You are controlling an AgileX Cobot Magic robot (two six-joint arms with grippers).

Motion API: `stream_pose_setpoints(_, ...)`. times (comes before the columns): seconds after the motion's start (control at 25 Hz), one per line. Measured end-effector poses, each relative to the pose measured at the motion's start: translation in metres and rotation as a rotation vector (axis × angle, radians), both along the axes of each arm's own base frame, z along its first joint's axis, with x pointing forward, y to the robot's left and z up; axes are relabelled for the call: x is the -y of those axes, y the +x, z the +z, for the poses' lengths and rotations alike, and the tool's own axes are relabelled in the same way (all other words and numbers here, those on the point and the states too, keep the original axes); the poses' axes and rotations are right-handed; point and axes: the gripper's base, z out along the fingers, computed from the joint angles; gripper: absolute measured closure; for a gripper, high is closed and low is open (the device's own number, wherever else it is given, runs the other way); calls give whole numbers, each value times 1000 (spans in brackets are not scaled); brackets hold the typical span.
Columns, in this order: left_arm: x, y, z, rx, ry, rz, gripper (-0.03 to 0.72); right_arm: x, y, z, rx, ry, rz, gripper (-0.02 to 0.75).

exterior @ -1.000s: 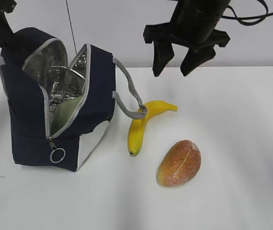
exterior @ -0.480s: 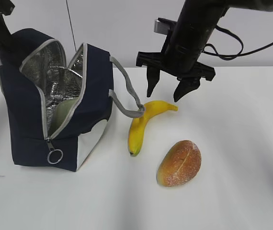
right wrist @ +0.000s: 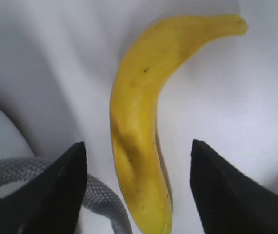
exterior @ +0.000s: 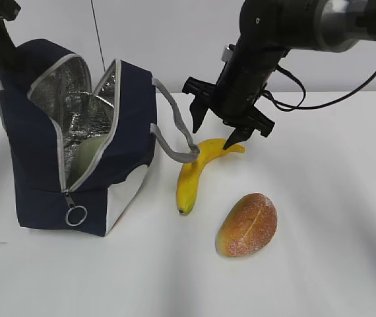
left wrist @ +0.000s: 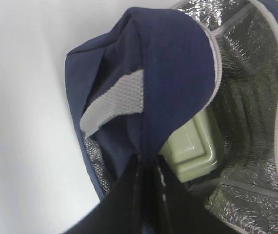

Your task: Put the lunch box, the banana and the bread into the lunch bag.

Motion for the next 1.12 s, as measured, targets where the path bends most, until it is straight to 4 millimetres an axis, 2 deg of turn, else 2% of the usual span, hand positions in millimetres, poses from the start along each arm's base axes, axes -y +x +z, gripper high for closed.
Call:
stream_pose_setpoints(0.28,0,0,0,0,-2,0,702,-3,7,-31,-45,7,-82,204)
stream_pose_setpoints(0.64,0,0,0,0,-4,0,702,-7,18,-57,-25,43,-154,202)
stream_pose_setpoints(0.96,0,0,0,-1,-4,0,702,-10,26,-59,53,86,-177,202)
stream_pose_setpoints(1.12,0,0,0,-1,-4,0,702,-10,27,-67,42,79,-179,202)
